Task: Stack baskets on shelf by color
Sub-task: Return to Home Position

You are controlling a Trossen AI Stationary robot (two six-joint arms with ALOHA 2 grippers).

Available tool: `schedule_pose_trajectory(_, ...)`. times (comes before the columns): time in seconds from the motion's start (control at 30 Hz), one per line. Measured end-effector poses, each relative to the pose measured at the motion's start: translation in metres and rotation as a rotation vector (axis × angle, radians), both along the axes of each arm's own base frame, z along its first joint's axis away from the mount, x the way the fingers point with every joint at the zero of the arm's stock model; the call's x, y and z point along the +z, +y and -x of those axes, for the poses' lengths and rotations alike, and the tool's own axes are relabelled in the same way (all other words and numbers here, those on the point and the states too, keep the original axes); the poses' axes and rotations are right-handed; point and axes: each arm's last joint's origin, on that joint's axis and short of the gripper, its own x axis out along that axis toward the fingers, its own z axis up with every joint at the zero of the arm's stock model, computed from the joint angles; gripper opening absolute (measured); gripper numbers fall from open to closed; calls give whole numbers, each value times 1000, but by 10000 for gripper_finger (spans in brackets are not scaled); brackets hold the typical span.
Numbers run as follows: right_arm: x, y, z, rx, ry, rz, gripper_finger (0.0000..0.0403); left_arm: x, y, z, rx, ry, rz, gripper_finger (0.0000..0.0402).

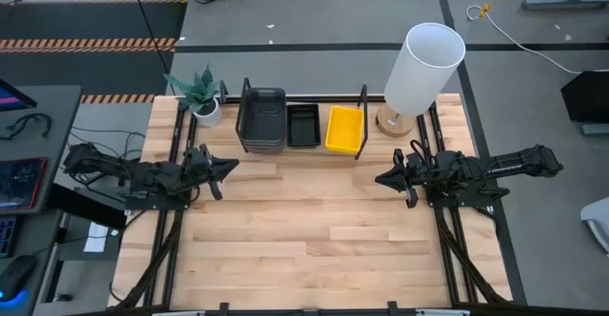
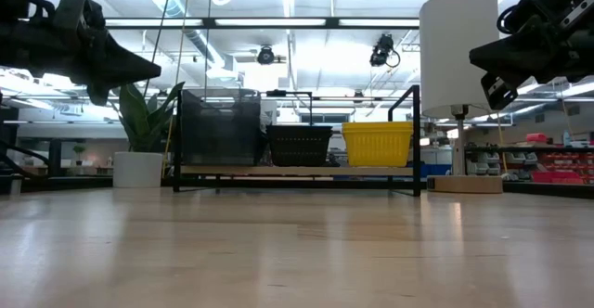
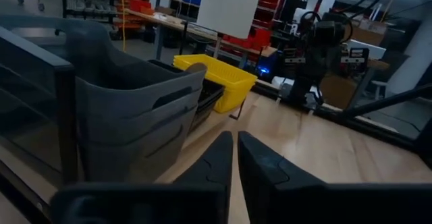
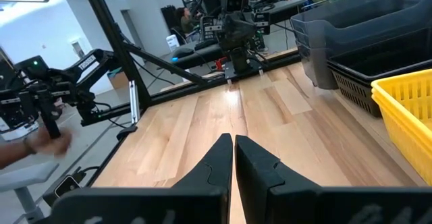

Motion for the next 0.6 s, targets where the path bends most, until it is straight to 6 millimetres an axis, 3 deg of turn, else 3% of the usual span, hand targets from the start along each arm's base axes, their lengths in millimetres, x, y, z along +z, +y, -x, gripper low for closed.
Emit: schedule_pose_trajectory(0.6, 0, 0, 0, 0, 0, 0, 25, 0, 0, 0, -2, 3, -2, 25)
